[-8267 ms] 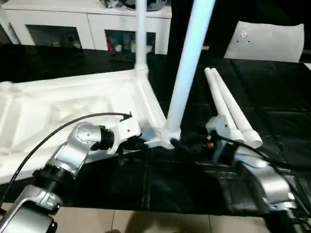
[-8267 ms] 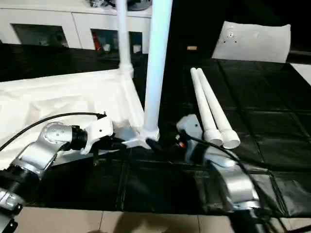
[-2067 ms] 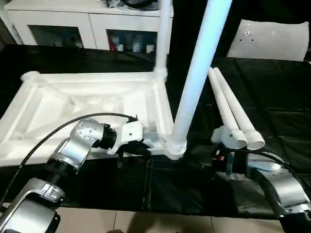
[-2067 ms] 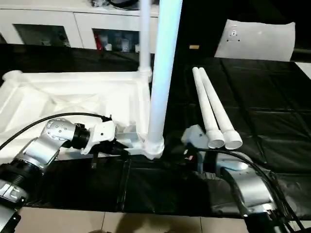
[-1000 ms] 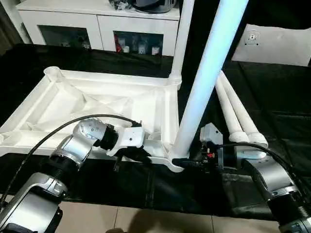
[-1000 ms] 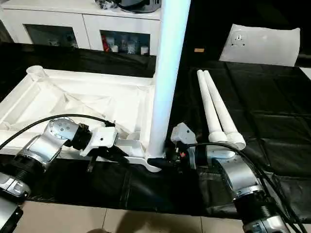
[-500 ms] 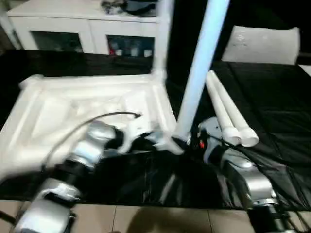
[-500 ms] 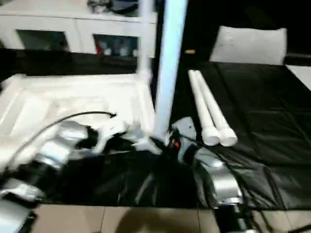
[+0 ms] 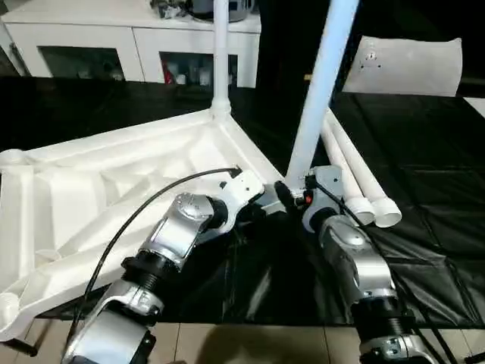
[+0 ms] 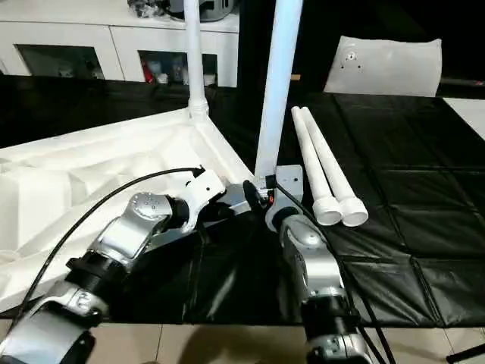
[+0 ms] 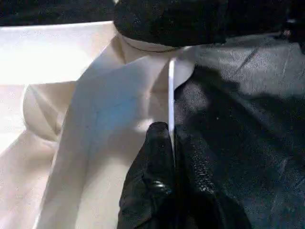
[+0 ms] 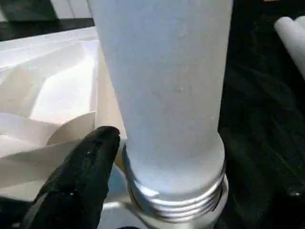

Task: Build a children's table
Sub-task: Rotate leg to tighten

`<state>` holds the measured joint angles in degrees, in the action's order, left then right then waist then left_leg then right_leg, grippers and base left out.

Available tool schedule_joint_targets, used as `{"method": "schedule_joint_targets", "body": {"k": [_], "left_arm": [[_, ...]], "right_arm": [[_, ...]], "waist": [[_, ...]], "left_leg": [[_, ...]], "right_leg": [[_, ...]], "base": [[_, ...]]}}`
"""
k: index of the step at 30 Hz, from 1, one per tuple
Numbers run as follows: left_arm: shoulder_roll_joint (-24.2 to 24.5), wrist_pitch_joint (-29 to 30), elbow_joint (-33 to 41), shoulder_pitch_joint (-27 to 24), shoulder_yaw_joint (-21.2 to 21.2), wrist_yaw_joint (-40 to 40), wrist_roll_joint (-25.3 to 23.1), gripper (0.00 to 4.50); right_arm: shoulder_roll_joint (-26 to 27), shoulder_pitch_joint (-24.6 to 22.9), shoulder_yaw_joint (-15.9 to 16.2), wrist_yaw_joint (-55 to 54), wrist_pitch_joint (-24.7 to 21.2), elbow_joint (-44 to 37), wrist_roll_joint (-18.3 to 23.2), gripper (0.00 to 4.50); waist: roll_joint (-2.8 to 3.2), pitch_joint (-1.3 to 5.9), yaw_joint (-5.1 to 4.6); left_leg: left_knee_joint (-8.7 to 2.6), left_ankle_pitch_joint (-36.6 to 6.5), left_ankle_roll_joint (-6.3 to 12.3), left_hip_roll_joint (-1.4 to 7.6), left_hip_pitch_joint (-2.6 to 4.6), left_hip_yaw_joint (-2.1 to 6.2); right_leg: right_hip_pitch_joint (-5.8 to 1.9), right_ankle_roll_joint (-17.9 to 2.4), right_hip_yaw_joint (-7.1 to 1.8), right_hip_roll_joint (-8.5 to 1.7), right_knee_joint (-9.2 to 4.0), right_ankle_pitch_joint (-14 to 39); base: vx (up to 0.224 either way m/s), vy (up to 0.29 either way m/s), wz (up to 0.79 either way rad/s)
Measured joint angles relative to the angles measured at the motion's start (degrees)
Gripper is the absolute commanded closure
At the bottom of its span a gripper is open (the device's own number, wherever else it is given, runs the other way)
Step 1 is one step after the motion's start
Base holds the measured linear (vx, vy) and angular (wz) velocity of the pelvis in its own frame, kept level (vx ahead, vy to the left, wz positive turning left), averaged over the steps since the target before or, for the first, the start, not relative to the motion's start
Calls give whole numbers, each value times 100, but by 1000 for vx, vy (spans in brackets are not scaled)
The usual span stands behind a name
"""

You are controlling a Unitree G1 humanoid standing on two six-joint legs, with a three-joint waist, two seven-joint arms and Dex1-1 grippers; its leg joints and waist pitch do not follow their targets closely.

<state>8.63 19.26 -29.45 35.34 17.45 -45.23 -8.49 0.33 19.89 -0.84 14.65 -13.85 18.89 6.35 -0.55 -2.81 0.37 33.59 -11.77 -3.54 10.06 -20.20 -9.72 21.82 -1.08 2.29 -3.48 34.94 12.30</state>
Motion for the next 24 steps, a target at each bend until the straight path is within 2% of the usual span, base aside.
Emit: {"method": "schedule_joint_targets", "body": {"k": [3,5,6,8,17,22,24], "left_arm": [[229,-209,78,-50,53,-192,21,450],[411,-415,121,-103,44,-383,59,450],[488,-508,129,-127,40,-487,94,450],[671,-692,170,-190,27,-692,143,450],[1606,-1628,199,-344,145,-2219,474,450],[1786,-1841,189,-308,274,-2855,556,450],[1822,-1945,145,-281,330,-3032,598,450]], "right_arm": [[-286,-163,106,534,50,-187,99,30],[-552,-293,229,1010,61,-358,209,30],[-702,-363,285,1225,62,-452,251,9],[-960,-452,377,1666,65,-544,308,3],[-2175,-471,674,3566,86,-921,546,3],[-2507,-371,934,4399,-18,-918,703,3],[-2646,-268,1019,4649,-25,-910,700,3]], "waist": [[0,-1,1],[8,-6,-16],[9,-8,-22],[10,-9,-27],[1,-19,33],[-11,-27,85],[-14,-28,135]], "left_leg": [[-17,1,-1,6,-19,0],[-32,1,0,8,-19,0],[-37,3,4,11,-23,0],[-44,6,7,20,-21,0],[-36,13,19,25,-17,-1],[-25,12,20,24,-16,-2],[-23,12,20,24,-15,-2]], "right_leg": [[10,14,7,6,0,8],[18,23,8,9,0,13],[22,24,10,12,0,13],[25,28,15,19,0,17],[34,24,19,20,-2,21],[33,23,18,17,1,21],[32,23,19,16,3,20]], "base": [[0,0,0],[0,0,0],[0,0,0],[0,0,0],[0,0,0],[0,0,0],[0,0,0]]}}
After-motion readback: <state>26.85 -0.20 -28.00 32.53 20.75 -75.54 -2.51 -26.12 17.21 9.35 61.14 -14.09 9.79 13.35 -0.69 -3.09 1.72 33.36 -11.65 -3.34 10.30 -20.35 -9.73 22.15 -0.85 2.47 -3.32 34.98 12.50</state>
